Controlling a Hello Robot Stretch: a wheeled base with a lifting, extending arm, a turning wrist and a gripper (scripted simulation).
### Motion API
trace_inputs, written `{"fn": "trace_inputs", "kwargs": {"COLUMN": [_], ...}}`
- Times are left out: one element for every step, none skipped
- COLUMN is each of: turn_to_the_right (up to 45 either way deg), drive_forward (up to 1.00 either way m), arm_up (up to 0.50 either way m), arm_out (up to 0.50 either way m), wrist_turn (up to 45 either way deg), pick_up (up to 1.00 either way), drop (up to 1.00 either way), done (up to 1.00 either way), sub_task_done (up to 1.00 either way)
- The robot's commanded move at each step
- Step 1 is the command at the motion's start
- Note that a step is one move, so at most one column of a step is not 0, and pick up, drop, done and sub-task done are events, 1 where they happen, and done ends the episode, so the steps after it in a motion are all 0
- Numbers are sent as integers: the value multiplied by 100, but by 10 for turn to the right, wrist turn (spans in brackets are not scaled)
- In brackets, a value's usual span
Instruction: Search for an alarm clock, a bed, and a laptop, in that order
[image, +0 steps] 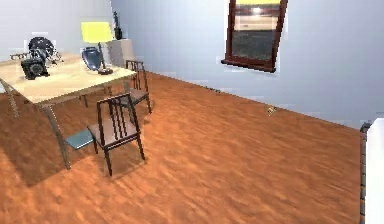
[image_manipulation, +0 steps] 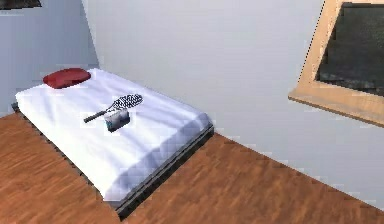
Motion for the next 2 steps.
{"fn": "trace_inputs", "kwargs": {"turn_to_the_right": [-450, -60], "drive_forward": [0, 0], "arm_up": [0, 0], "arm_out": [0, 0], "wrist_turn": [0, 0], "pick_up": [0, 0], "drop": [0, 0], "done": [0, 0], "sub_task_done": [0, 0]}}
